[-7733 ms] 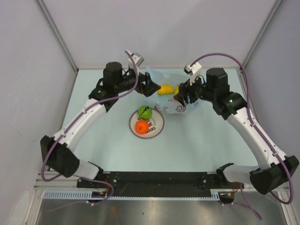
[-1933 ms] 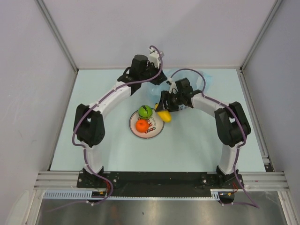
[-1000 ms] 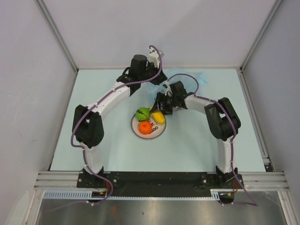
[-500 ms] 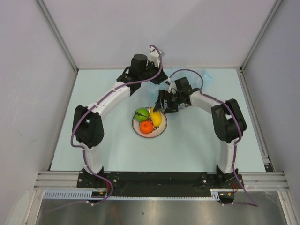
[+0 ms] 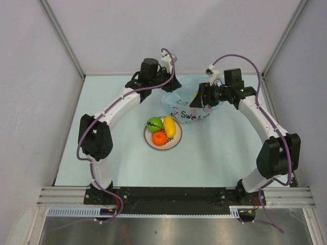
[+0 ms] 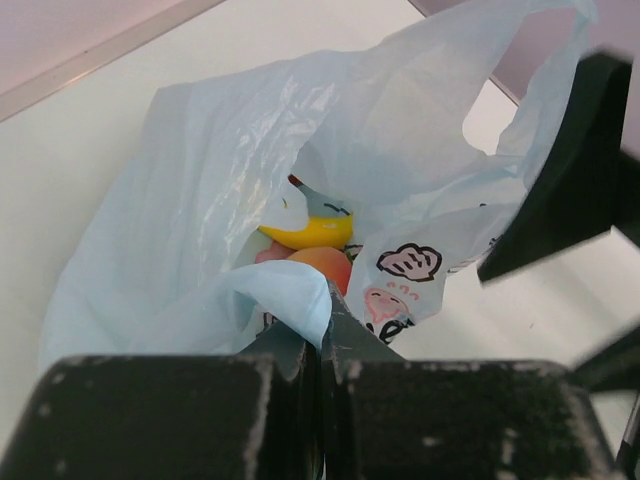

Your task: Take the fake fruits out of the plastic bag

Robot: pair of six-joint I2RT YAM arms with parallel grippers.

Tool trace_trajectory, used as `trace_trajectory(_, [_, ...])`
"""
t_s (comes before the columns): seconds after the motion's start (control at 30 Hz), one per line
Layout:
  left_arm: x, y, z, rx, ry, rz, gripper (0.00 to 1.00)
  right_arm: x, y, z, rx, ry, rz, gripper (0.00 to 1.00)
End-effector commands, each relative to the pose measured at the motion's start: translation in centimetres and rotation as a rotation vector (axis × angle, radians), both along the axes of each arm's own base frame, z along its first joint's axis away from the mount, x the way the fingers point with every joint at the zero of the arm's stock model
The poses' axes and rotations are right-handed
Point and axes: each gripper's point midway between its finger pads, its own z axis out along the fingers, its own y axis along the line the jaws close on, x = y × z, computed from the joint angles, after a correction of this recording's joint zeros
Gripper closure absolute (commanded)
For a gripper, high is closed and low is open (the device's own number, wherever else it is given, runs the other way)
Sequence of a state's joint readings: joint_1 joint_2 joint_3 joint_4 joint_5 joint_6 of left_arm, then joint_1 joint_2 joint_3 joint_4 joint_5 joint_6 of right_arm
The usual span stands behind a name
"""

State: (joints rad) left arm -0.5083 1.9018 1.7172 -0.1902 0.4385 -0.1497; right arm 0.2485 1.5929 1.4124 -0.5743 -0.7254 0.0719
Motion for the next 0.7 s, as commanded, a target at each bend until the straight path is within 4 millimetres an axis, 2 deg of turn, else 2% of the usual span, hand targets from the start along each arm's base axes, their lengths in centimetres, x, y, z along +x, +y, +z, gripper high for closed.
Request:
trace_trajectory(0.0, [-1.3, 0.1, 4.2, -0.041, -0.049, -0.044, 1.00, 5.4, -1.1, 3.3, 0.052, -0.178, -0.144, 0.30])
trace_trajectory(0.1, [-1.6, 0.0, 3.9, -0.035, -0.028, -0.057, 1.00, 8.2, -1.1, 2.5, 0.052, -0.226, -0.187, 0.59])
trace_trajectory(0.13, [-1.9, -0.1, 3.8, -0.035, -0.022, -0.069, 1.00, 8.5, -0.8, 1.8, 0.030, -0.231, -0.192, 0.80])
trace_trajectory(0.2, [-2.1, -0.2, 3.6, -0.035, -0.010, -0.077, 1.00, 8.7, -1.6, -1.6, -0.091, -0.216, -0.222, 0.97])
trace_trajectory(0.27, [-2.3, -0.2, 3.6, -0.038, -0.009, -0.076, 1.00, 7.4, -1.9, -3.6, -0.158, -0.205, -0.220, 1.00])
trace_trajectory(0.33, [-2.6, 0.0, 3.4, -0.040, 0.002, -0.071, 1.00, 4.4, -2.8, -7.7, -0.268, -0.143, -0.196, 1.00])
trace_trajectory(0.37, [-2.7, 0.0, 3.2, -0.039, 0.006, -0.071, 1.00, 3.1, -3.2, -7.2, -0.273, -0.149, -0.197, 1.00])
trace_trajectory(0.4, [-3.1, 0.1, 2.6, -0.034, 0.021, -0.073, 1.00, 1.0, -4.0, -9.5, -0.302, -0.088, -0.188, 1.00])
trace_trajectory(0.43, [-3.5, 0.3, 2.8, -0.036, 0.016, -0.080, 1.00, -0.2, -4.7, -10.0, -0.330, -0.081, -0.179, 1.00])
trace_trajectory(0.47, [-3.8, 0.5, 2.1, -0.024, 0.024, -0.084, 1.00, -1.1, -5.0, -9.5, -0.334, -0.099, -0.176, 1.00])
trace_trajectory(0.53, [-4.3, 0.8, 2.3, -0.008, -0.002, -0.094, 1.00, -3.2, -5.8, -10.8, -0.366, -0.085, -0.140, 1.00])
trace_trajectory(0.6, [-5.0, 1.0, 1.6, 0.013, 0.000, -0.113, 1.00, -3.9, -6.1, -10.1, -0.360, -0.108, -0.134, 0.99])
trace_trajectory(0.67, [-5.8, 0.8, 1.1, 0.037, -0.002, -0.140, 1.00, -3.6, -5.7, -7.7, -0.266, -0.133, -0.126, 0.98])
